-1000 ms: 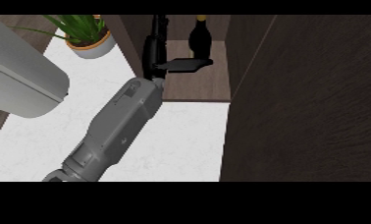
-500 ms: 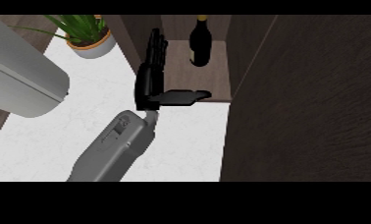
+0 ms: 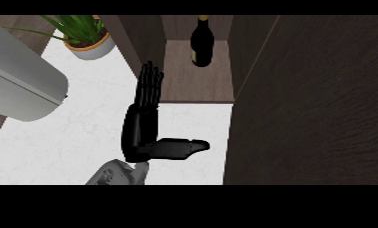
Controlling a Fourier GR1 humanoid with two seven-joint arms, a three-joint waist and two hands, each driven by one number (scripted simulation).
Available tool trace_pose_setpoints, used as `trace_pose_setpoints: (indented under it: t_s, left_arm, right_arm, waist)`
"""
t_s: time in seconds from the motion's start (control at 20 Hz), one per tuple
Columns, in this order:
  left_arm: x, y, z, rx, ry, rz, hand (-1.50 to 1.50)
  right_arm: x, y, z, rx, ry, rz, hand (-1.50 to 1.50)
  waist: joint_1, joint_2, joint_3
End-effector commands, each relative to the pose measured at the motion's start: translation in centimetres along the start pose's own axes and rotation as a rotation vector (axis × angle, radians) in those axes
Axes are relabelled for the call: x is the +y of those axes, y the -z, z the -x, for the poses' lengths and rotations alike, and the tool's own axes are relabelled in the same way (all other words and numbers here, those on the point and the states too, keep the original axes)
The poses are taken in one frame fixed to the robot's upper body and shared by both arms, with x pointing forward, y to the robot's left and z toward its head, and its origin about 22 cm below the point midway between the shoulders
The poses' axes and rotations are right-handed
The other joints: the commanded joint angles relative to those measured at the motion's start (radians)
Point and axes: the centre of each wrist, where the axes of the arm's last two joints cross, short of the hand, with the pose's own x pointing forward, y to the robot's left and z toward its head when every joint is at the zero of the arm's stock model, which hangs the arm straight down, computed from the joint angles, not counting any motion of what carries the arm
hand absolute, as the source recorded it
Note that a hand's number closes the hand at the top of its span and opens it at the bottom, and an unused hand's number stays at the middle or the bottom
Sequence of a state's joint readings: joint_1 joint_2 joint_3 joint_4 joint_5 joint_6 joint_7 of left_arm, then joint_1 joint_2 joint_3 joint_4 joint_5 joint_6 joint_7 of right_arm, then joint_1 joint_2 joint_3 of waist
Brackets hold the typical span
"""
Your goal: Pick up the wine, place it into the cabinet and close the cabinet
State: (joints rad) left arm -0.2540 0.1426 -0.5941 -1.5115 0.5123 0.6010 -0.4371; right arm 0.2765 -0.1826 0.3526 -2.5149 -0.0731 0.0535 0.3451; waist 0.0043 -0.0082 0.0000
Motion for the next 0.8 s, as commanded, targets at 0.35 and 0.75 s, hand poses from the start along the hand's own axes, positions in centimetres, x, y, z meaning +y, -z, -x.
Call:
trace_pose_setpoints:
  t_s: [0.35,0.75]
  left_arm:
    - [1.9,-5.5,-3.7,-0.018,0.022,-0.044,-1.50]
    - [7.2,-7.3,-5.7,-0.024,0.057,-0.043,-1.50]
  right_arm:
    - [1.9,-2.2,-3.0,0.094,0.029,-0.406,1.50]
    - [4.2,-2.3,-4.4,0.029,0.037,-0.518,1.50]
  waist:
    - [0.003,-0.002,0.000]
    - [0.000,0.001,-0.003]
